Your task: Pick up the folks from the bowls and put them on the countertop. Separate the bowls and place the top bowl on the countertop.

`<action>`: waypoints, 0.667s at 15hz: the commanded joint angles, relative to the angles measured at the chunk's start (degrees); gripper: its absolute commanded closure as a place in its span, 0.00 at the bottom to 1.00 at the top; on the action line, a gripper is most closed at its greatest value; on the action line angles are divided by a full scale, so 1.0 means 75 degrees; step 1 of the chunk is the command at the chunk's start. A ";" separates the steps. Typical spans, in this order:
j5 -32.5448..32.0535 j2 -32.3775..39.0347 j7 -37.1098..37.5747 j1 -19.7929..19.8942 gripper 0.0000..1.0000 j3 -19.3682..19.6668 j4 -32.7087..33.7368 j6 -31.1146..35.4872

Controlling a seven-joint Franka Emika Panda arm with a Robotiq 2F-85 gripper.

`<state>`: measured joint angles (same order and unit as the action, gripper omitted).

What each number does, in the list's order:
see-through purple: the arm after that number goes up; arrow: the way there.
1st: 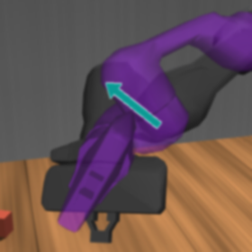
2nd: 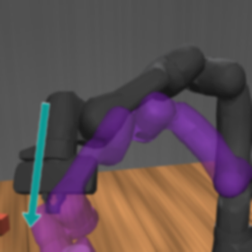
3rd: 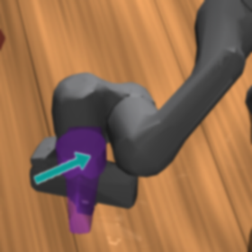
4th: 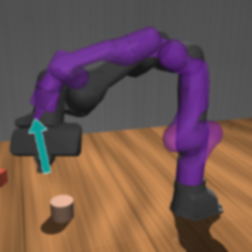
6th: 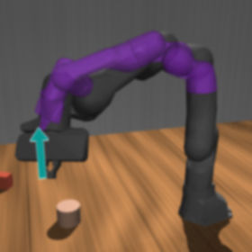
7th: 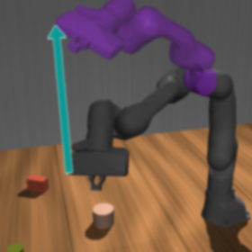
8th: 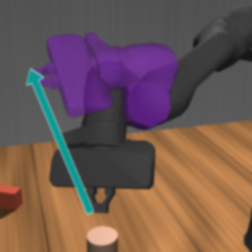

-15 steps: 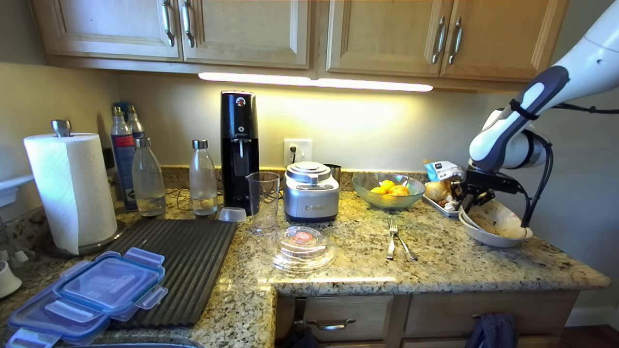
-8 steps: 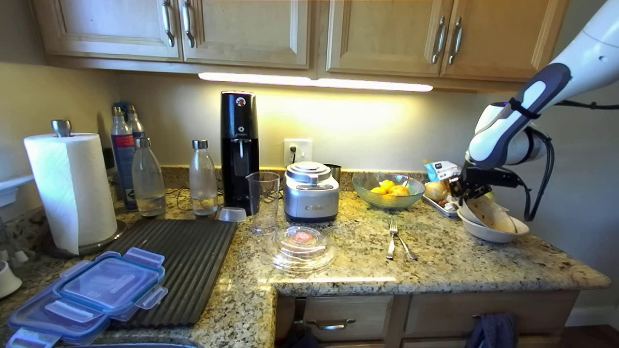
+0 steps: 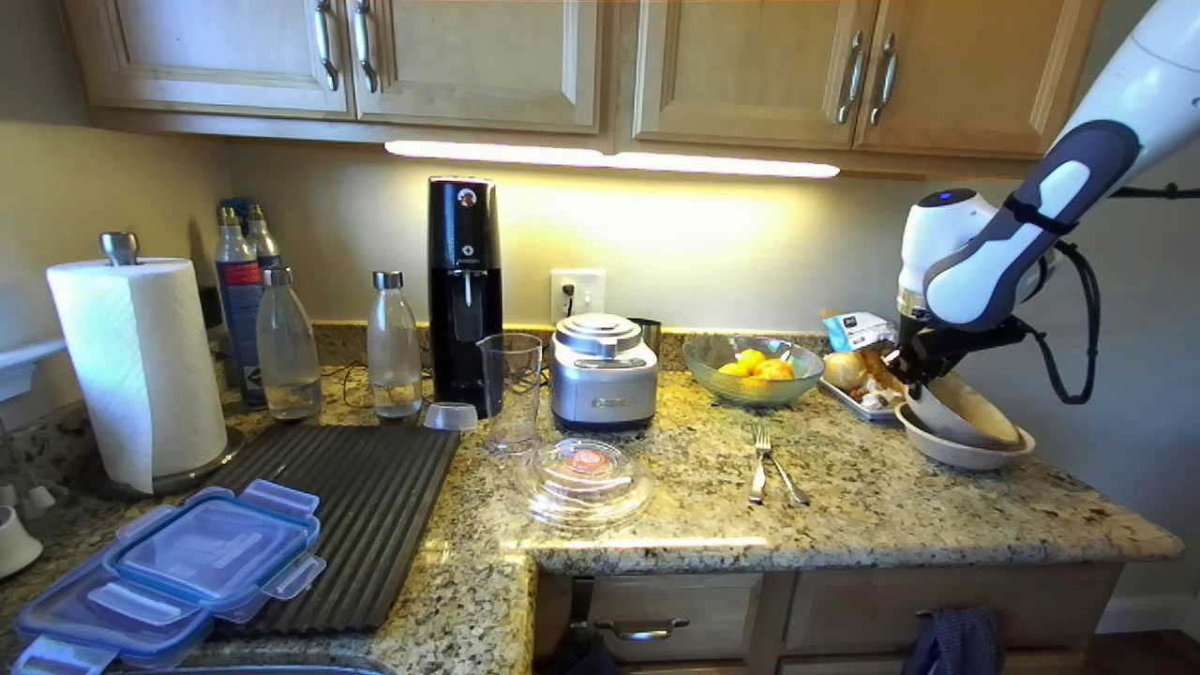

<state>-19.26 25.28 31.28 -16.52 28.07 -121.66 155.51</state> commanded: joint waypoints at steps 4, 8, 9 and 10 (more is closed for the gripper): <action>-0.2857 -0.1026 0.1044 -0.0639 0.93 -0.0135 -0.0421 -0.1396; -0.4078 -0.1721 0.1408 -0.0287 0.93 -0.1105 -0.0558 -0.1979; -0.4206 -0.1882 0.1359 -0.0151 0.93 -0.1402 -0.0604 -0.2091; -0.4265 -0.2026 0.1326 -0.0030 0.93 -0.1696 -0.0642 -0.2182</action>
<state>-47.21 16.56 39.96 -19.82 21.03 -122.59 142.15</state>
